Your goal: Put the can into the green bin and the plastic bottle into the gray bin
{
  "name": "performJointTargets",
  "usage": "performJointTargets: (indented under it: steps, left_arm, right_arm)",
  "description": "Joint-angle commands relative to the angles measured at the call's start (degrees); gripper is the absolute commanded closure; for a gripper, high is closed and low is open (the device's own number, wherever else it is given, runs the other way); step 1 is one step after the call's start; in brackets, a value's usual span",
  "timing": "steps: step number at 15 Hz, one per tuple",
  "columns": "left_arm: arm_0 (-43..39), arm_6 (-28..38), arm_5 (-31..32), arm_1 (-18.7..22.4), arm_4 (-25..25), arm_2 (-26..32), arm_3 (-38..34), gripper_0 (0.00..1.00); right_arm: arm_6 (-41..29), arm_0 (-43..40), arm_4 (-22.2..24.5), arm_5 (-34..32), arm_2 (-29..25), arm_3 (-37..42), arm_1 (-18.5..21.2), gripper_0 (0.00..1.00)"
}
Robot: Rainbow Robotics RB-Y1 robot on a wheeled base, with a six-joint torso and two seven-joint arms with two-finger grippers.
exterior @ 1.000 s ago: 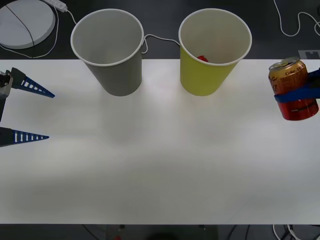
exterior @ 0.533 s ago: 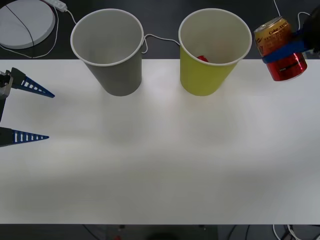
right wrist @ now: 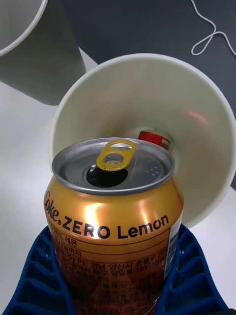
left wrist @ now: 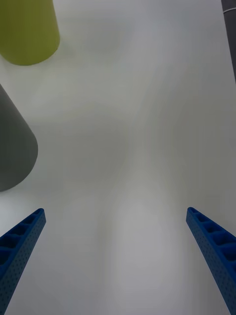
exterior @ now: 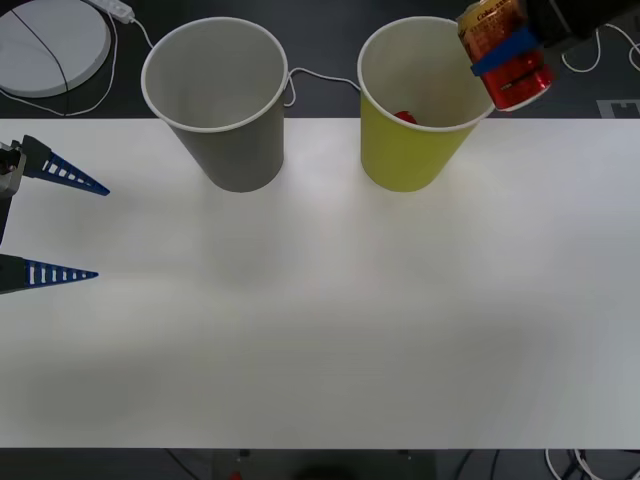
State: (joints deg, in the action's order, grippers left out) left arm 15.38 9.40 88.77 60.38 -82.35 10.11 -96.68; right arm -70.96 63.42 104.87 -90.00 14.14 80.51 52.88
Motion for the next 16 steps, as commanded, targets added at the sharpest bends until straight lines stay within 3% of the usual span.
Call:
performJointTargets:
  steps: [1, 5, 8, 9, 10, 11, 12, 13, 16]
  left_arm:
    - [0.0, 0.0, 0.0, 0.0, 0.0, 0.0, 0.0, 0.0]
    - [0.0, 0.0, 0.0, 0.0, 0.0, 0.0, 0.0, 0.0]
    - [0.0, 0.0, 0.0, 0.0, 0.0, 0.0, 0.0, 0.0]
    - [0.0, 0.0, 0.0, 0.0, 0.0, 0.0, 0.0, 0.0]
    - [0.0, 0.0, 0.0, 0.0, 0.0, 0.0, 0.0, 0.0]
    - [0.0, 0.0, 0.0, 0.0, 0.0, 0.0, 0.0, 0.0]
    - [0.0, 0.0, 0.0, 0.0, 0.0, 0.0, 0.0, 0.0]
    - [0.0, 0.0, 0.0, 0.0, 0.0, 0.0, 0.0, 0.0]
    - [0.0, 0.0, 0.0, 0.0, 0.0, 0.0, 0.0, 0.0]
  right_arm:
    - [0.3, 4.0, 3.4, 0.4, 2.7, -4.5, -3.6, 0.99]
    - [3.2, 7.9, 5.5, 4.0, 4.7, -13.4, -8.3, 0.94]
    - [5.0, 9.8, 7.4, 4.3, 4.8, -16.5, -9.8, 0.93]
    - [5.3, 9.9, 7.9, 4.4, 4.8, -16.5, -9.8, 0.88]
    - [5.8, 9.9, 8.1, 4.4, 4.8, -16.6, -9.8, 0.73]
    - [5.9, 9.9, 8.2, 4.4, 4.8, -16.5, -9.8, 0.45]
    - [6.1, 9.9, 8.2, 4.4, 4.8, -16.5, -9.8, 0.09]
    - [6.3, 9.9, 8.1, 4.2, 4.8, -16.5, -9.8, 0.0]
    - [6.8, 9.9, 7.3, 3.9, 4.8, -16.5, -9.4, 0.0]
